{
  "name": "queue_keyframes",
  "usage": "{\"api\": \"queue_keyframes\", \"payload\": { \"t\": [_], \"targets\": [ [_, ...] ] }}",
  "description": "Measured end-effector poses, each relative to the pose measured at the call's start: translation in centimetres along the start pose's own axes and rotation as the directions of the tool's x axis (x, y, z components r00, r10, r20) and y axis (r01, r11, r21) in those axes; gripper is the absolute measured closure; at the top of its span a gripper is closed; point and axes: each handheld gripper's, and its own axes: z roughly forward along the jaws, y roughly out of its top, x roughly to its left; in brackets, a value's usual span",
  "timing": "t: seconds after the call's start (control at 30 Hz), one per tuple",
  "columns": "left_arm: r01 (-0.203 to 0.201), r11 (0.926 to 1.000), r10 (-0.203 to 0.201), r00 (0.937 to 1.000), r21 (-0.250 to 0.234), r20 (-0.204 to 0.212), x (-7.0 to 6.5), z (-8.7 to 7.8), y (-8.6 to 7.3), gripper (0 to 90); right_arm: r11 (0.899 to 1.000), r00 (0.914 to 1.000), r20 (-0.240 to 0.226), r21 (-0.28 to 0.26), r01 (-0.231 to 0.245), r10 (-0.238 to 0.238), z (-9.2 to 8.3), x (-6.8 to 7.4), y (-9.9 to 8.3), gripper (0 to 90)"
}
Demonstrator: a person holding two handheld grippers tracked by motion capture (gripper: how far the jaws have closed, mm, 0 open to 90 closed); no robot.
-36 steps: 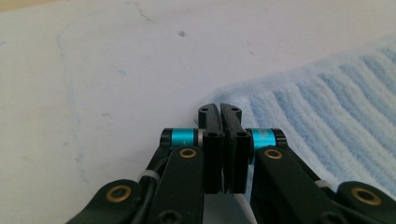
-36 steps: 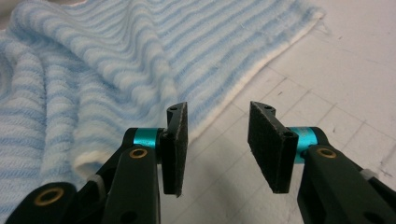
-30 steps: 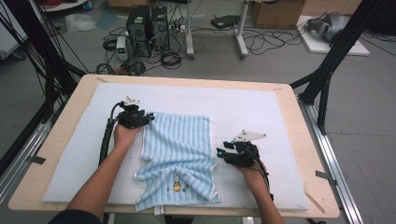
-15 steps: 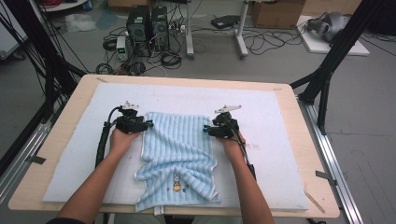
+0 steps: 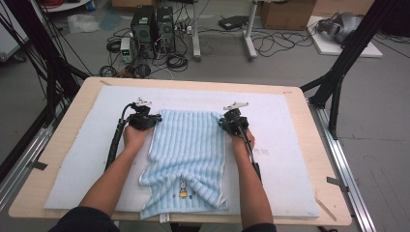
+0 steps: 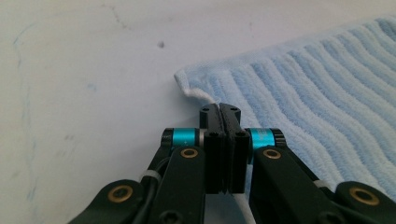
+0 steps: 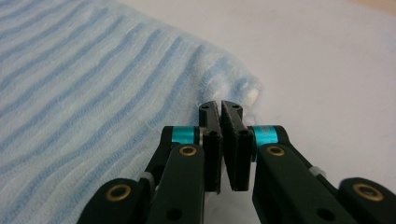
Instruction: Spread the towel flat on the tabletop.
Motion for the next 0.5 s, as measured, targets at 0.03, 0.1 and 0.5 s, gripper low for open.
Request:
{"api": "queue_keyframes", "payload": {
  "t": [0.03,0.1,0.5],
  "targets": [
    [0.001,0.9998,-0.001,1.0,-0.02,-0.001,-0.1,0.2,0.3,88.0,1.0,0.9994,0.034,-0.011,-0.006,0.007,0.1,-0.2,0.3,86.7],
    [0.015,0.9976,-0.015,0.9999,-0.067,-0.006,-0.3,0.3,0.9,87.7,0.999,0.9959,0.088,-0.042,-0.018,0.022,0.1,-0.4,0.7,85.9],
    [0.063,0.9957,-0.059,0.9963,-0.068,0.063,0.0,-3.0,-1.1,50.5,0.992,0.9964,-0.041,-0.095,-0.078,0.074,-2.2,-0.6,-0.6,51.8]
  ]
}}
